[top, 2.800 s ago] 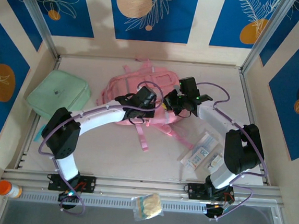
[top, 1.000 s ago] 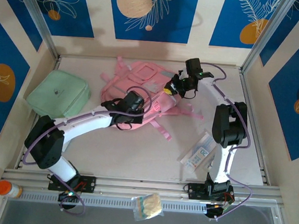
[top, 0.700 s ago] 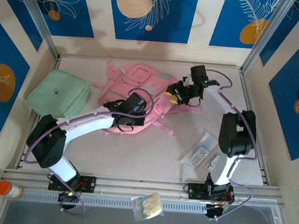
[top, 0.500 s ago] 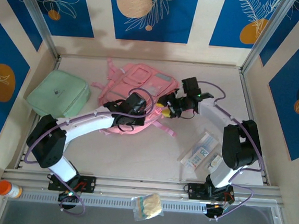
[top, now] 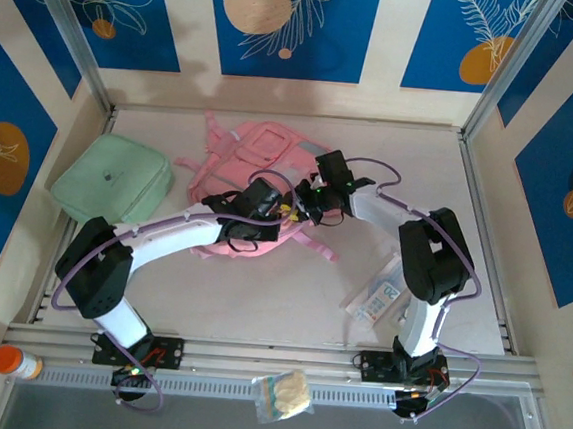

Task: Pack books, pencil case, and school supplies into a backpack

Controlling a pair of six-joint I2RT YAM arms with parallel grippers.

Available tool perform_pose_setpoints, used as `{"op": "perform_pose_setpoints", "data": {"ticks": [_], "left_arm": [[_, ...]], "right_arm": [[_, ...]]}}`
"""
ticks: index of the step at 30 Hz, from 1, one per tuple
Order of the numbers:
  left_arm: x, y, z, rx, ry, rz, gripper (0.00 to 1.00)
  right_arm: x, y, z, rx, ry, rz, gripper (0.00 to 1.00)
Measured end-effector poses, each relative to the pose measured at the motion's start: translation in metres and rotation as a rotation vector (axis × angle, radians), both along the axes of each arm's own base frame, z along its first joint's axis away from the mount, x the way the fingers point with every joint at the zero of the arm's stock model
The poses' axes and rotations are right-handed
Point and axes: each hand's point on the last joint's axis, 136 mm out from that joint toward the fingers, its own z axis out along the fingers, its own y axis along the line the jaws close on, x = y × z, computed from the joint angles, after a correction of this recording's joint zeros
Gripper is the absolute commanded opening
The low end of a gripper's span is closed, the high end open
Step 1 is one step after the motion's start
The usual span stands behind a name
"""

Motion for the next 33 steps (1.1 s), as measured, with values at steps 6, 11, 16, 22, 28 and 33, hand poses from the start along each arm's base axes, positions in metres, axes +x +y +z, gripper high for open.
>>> {"op": "perform_pose_setpoints", "data": {"ticks": [6, 11, 16, 22, 28, 33], "left_arm": [[-0.005, 0.009, 0.002, 0.018, -0.003, 0.001, 0.00], [-0.017, 0.039, 0.005, 0.035, -0.011, 0.014, 0.00], [-0.011, 0.058, 0.003, 0.031, -0.020, 0.040, 0.00], [-0.014, 0.055, 0.003, 0.010, -0.003, 0.018, 0.00], [-0.014, 0.050, 0.004, -0.004, 0.012, 0.004, 0.00], [-0.014, 0.049, 0.005, -0.006, 0.015, 0.002, 0.00]], "right_arm": [[0.001, -0.009, 0.004, -0.025, -0.057, 0.069, 0.00], [0.014, -0.041, 0.016, -0.016, -0.074, 0.102, 0.00], [0.030, -0.069, 0.027, 0.001, -0.065, 0.107, 0.01], [0.033, -0.069, 0.031, 0.019, -0.073, 0.109, 0.41], [-0.005, -0.067, 0.035, 0.025, -0.044, 0.045, 0.59], [-0.054, -0.030, 0.029, 0.036, 0.021, 0.020, 0.61]]}}
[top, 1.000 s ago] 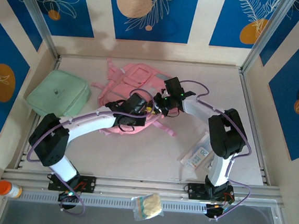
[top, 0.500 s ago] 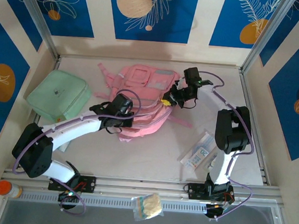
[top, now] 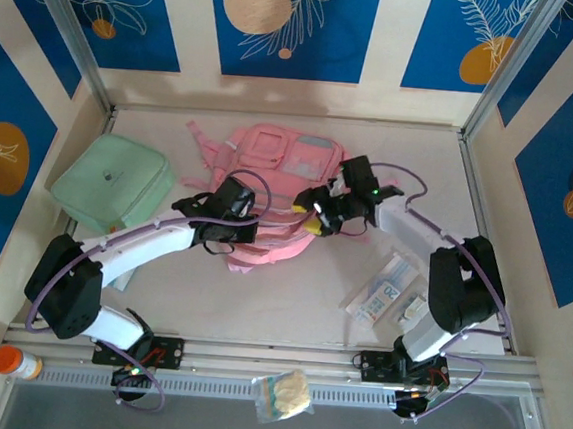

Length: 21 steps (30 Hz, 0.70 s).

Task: Pack books, pencil case, and school supplies into a backpack

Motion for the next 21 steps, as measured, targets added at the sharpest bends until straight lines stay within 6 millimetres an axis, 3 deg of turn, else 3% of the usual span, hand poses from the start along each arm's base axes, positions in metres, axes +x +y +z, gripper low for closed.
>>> {"op": "perform_pose_setpoints", "data": {"ticks": [4, 9, 16, 21], "left_arm": [[0.000, 0.000, -0.001, -0.001, 0.003, -0.002, 0.00], [-0.001, -0.001, -0.003, -0.001, 0.011, -0.005, 0.00], [0.004, 0.000, -0.009, 0.012, 0.012, 0.007, 0.00], [0.004, 0.002, -0.009, 0.024, 0.007, 0.008, 0.00]], "right_arm": [[-0.016, 0.027, -0.011, -0.014, 0.048, -0.035, 0.58], [0.002, 0.048, -0.015, -0.026, 0.051, -0.096, 0.45], [0.012, 0.053, -0.033, -0.090, 0.075, -0.131, 0.07], [0.018, 0.052, -0.028, -0.115, 0.006, -0.082, 0.00]]}}
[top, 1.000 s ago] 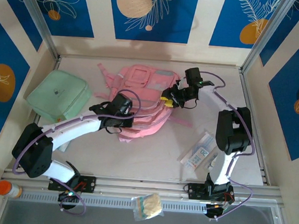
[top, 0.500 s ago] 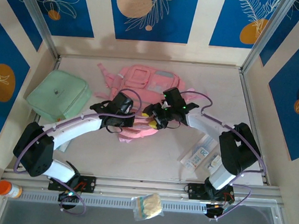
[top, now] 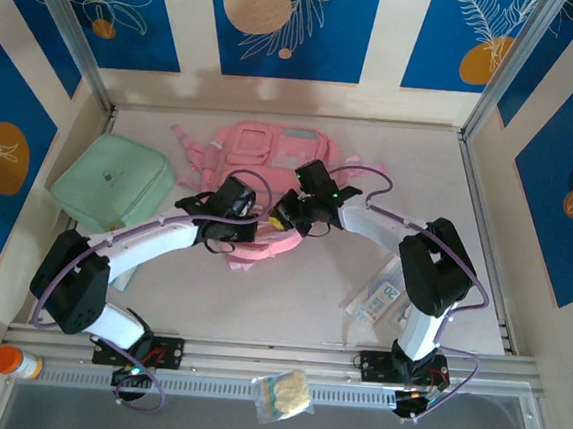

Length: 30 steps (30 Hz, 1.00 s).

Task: Pack books, pencil case, and school supplies into a backpack

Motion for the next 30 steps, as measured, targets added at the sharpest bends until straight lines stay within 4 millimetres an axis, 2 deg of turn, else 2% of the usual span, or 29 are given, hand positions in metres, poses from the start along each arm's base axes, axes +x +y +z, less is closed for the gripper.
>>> {"op": "perform_pose_setpoints", "data": {"ticks": [4, 9, 14, 17, 19, 25, 30], "left_arm": [[-0.005, 0.005, 0.012, 0.002, -0.017, -0.005, 0.00], [-0.013, 0.012, 0.029, -0.015, -0.046, -0.004, 0.00], [-0.012, 0.017, 0.025, 0.013, -0.051, -0.005, 0.00], [-0.007, 0.020, 0.017, 0.037, -0.038, -0.007, 0.00], [-0.003, 0.021, 0.012, 0.053, -0.024, -0.004, 0.00], [0.000, 0.015, 0.005, 0.046, -0.001, -0.016, 0.00], [-0.001, 0.007, -0.005, 0.043, 0.024, -0.026, 0.00]], "right_arm": [[0.001, -0.010, 0.011, 0.018, -0.050, 0.097, 0.00], [0.018, -0.049, 0.035, 0.085, -0.078, 0.139, 0.00], [0.041, -0.089, 0.053, 0.156, -0.102, 0.117, 0.00], [0.046, -0.102, 0.059, 0.157, -0.106, 0.109, 0.00], [0.047, -0.102, 0.060, 0.152, -0.109, 0.111, 0.00], [0.039, -0.088, 0.046, 0.129, -0.087, 0.099, 0.32], [0.026, -0.058, 0.037, 0.076, -0.096, 0.104, 0.47]]}}
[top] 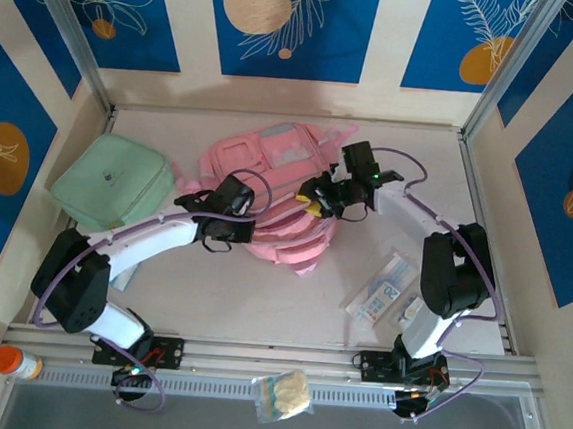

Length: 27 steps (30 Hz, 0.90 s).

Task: Pack books, pencil case, and school supplies into a backpack

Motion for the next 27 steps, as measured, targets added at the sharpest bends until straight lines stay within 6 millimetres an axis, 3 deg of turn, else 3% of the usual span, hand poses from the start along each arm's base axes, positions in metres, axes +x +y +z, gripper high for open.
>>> {"op": "perform_pose_setpoints", "data": {"ticks": [4, 9, 15, 22, 27], "left_arm": [[0.001, -0.003, 0.001, -0.017, -0.003, 0.006, 0.00], [0.002, -0.004, 0.001, -0.020, -0.007, 0.006, 0.00], [0.004, -0.002, 0.002, -0.010, -0.019, 0.014, 0.00], [0.014, 0.011, 0.007, 0.018, -0.067, 0.051, 0.00], [0.039, 0.036, 0.018, -0.010, -0.117, 0.123, 0.00]], "right_arm": [[-0.020, 0.026, -0.002, -0.032, -0.028, -0.010, 0.53], [-0.026, 0.045, -0.003, -0.065, -0.057, -0.039, 0.31], [-0.021, 0.038, -0.009, -0.110, -0.065, -0.079, 0.00], [-0.015, 0.018, -0.002, -0.091, -0.065, -0.072, 0.00], [-0.011, 0.005, 0.017, -0.024, -0.084, -0.046, 0.00]]}}
